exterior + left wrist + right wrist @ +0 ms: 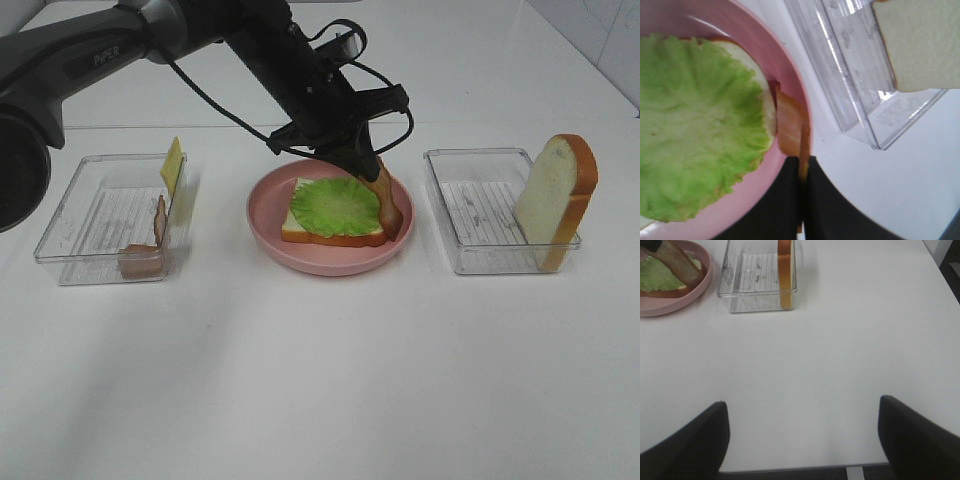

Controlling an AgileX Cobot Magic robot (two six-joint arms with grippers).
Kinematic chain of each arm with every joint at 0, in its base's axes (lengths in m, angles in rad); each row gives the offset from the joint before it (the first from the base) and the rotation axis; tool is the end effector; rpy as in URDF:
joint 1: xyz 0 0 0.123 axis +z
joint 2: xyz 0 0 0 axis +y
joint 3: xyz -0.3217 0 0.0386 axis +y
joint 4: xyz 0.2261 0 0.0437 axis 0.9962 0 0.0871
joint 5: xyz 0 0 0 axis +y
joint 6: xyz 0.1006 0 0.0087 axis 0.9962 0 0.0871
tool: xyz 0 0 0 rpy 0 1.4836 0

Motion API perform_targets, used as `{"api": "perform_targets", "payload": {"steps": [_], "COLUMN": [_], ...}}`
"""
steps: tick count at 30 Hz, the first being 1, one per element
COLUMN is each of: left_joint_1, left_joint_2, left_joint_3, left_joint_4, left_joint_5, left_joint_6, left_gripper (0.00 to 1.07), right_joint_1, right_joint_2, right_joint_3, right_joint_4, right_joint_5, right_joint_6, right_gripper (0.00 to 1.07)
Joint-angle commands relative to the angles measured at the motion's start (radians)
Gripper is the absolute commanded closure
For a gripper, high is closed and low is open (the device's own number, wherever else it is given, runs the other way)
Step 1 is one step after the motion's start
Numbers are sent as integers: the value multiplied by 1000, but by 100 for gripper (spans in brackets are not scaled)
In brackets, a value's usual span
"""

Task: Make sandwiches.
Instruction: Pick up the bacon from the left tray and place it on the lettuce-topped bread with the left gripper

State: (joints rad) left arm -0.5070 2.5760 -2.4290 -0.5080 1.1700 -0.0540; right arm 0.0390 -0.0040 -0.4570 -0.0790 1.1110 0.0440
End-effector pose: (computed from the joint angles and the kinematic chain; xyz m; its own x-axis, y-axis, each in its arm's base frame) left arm 0.4647 -0.3099 0.1895 -0.9336 0.2479 -0.2586 0.3489 0.7925 -0.5003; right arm -0.0533 -0.0092 0.2463 -0.5319 -0.0119 -0.8467 0.0256 0.9992 -0.0301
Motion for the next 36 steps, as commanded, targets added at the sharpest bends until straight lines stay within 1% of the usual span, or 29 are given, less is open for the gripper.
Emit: {"api": "perform_targets", "payload": {"steps": [1,2,3,5,8,10,19,20,21,22,23,24,25,26,27,28,29,30,31,32,33,34,36], "left_joint_1": [0,2,2,2,2,2,2,2,2,2,2,2,2,2,2,2,2,2,2,2,2,2,2], "left_joint_2": [1,1,1,1,1,1,5,5,5,5,5,5,5,5,5,5,5,5,5,5,3,3,3], "left_joint_3": [-7,-7,-7,-7,-7,-7,-7,-7,-7,-7,-7,-7,-7,-7,-7,-7,-7,-7,-7,-7,-10,-10,-46], "left_joint_4": [67,93,93,208,226,278,310,309,309,311,316,316,316,316,316,316,316,318,320,320,320,320,322], "left_joint_5": [-10,-11,-11,-29,-34,-40,-21,-23,-23,-27,-31,-31,-31,-31,-31,-31,-31,-31,-26,-26,-11,-11,32], "left_joint_6": [-24,-39,-39,-73,-84,-111,-115,-133,-133,-149,-166,-166,-166,-166,-165,-165,-165,-165,-164,-164,-157,-157,-139], "left_gripper": [107,107,107,107,107,107,107,107,107,107,103,103,90,90,80,55,55,44,18,18,5,5,5], "right_joint_1": [-2,-2,-2,-2,-2,-2,-2,-2,-2,-2,-2,-2,-2,-2,-2,-2,-2,-2,-2,-2,-2,-2,-2], "right_joint_2": [-21,-21,-21,-21,-21,-21,-21,-21,-21,-21,-21,-21,-21,-21,-21,-21,-21,-21,-21,-21,-21,-21,-21], "right_joint_3": [3,3,3,3,3,3,3,3,3,3,3,3,3,3,3,3,3,3,3,3,3,3,3], "right_joint_4": [2,2,2,2,2,2,2,2,2,2,2,2,2,2,2,2,2,2,2,2,2,2,2], "right_joint_5": [-7,-7,-7,-7,-7,-7,-7,-7,-7,-7,-7,-7,-7,-7,-7,-7,-7,-7,-7,-7,-7,-7,-7], "right_joint_6": [5,5,5,5,5,5,5,5,5,5,5,5,5,5,5,5,5,5,5,5,5,5,5], "right_gripper": [27,27,27,27,27,27,27,27,27,27,27,27,27,27,27,27,27,27,27,27,27,27,27]}}
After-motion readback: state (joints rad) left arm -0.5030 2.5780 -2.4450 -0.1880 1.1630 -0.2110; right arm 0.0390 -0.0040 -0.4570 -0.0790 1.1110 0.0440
